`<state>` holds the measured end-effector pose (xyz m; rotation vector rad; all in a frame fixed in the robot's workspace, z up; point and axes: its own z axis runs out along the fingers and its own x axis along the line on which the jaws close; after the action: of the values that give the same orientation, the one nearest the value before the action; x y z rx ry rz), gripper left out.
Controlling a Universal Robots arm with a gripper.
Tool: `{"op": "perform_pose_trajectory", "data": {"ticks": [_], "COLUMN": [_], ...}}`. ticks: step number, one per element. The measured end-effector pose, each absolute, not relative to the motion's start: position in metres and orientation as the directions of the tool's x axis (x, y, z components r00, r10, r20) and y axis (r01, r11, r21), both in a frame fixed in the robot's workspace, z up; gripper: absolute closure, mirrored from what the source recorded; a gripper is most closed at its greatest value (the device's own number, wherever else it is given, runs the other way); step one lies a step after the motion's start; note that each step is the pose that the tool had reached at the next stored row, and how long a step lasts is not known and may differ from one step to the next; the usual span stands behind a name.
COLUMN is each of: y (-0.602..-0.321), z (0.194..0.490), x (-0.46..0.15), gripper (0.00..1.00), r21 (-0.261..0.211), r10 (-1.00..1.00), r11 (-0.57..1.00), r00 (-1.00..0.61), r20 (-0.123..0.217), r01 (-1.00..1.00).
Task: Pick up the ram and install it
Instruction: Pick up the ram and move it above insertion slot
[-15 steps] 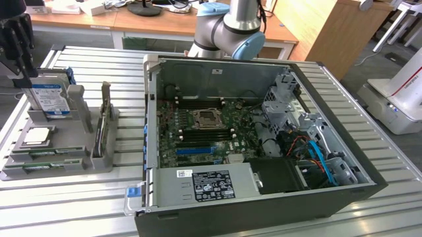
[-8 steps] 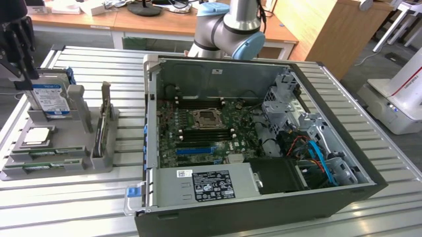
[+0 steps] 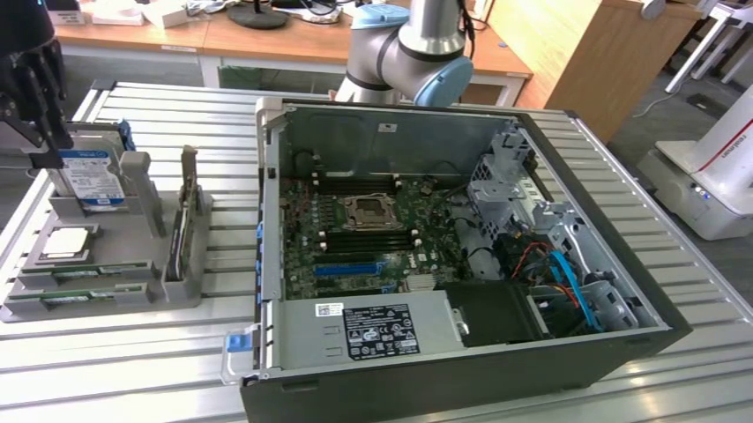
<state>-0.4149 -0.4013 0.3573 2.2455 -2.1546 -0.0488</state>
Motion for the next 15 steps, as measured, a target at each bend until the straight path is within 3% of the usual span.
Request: {"op": "perform_pose_trajectory", "data": {"ticks": [15], "y": [-0.401], "z": [0.331], "x": [-0.415], "gripper": [0.63], "r21": [0.043], "r10": [-0.999], "r11": [-0.041], "r00": [0.041], "r20": [-0.002], "r01": [-0.998]}}
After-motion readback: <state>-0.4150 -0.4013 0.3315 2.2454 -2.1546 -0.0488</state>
